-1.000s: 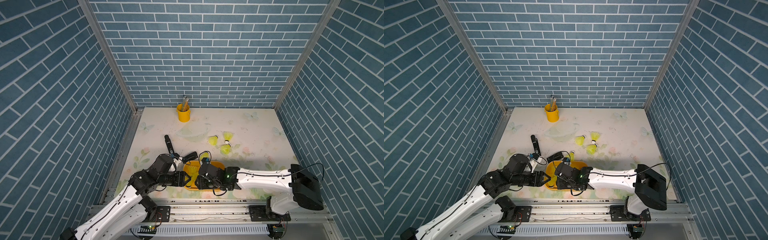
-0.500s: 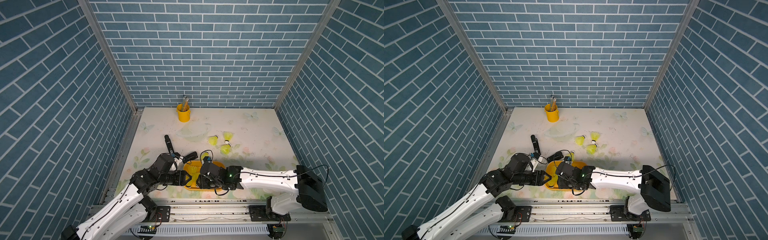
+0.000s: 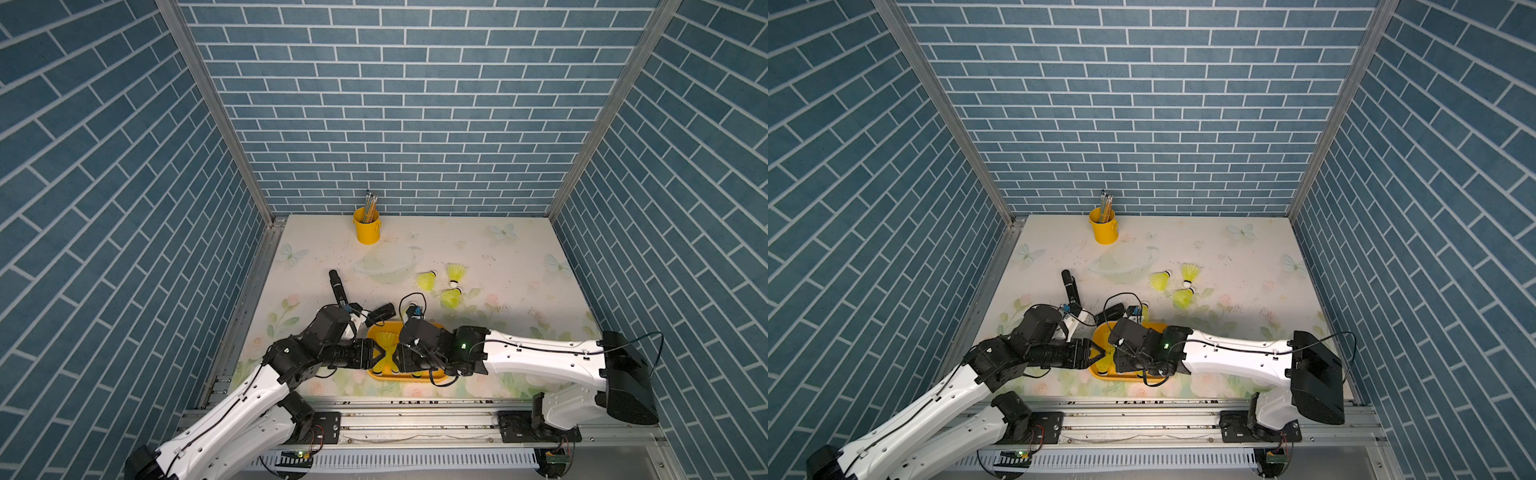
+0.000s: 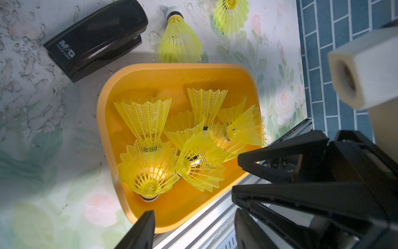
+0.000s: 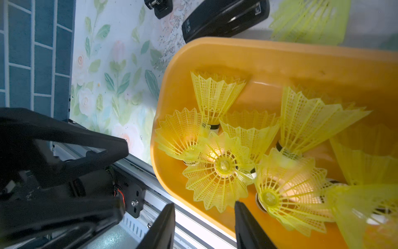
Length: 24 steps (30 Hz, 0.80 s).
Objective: Put the shuttlecocks into the storage box
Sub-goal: Place the shuttlecock in the storage box, then pick up the shuttlecock at the center of the board.
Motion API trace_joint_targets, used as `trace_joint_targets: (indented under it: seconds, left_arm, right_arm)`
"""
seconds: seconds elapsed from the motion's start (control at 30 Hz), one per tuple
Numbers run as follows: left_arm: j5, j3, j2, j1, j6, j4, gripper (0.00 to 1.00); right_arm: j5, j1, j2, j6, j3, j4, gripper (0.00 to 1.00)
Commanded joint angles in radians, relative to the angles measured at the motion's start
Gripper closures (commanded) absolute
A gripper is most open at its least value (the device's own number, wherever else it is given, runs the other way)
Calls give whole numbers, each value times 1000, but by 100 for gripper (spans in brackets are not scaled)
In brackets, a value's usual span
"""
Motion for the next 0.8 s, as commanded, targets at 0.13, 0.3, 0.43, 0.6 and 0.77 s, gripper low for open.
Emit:
trace_joint_targets:
  seconds: [0.13, 0.3, 0.43, 0.6, 0.77]
  left_arm:
    - [-17, 72, 50, -5, 3, 59, 35]
    - [-33, 119, 113, -5, 15, 93, 34]
    - [-51, 161, 172, -3, 33, 112, 34]
    - [-70, 205, 248, 3, 56, 146, 34]
    - [-89, 234, 314, 27, 75, 168, 34]
  right_arm:
    - [93, -109, -46, -197, 123, -123, 51]
    - [96, -279, -50, -440, 208, -195, 50]
    - [103, -382, -35, -688, 250, -205, 49]
    - [66, -467, -27, -1035, 213, -120, 47]
    - [-108, -585, -23, -1300, 127, 11, 45]
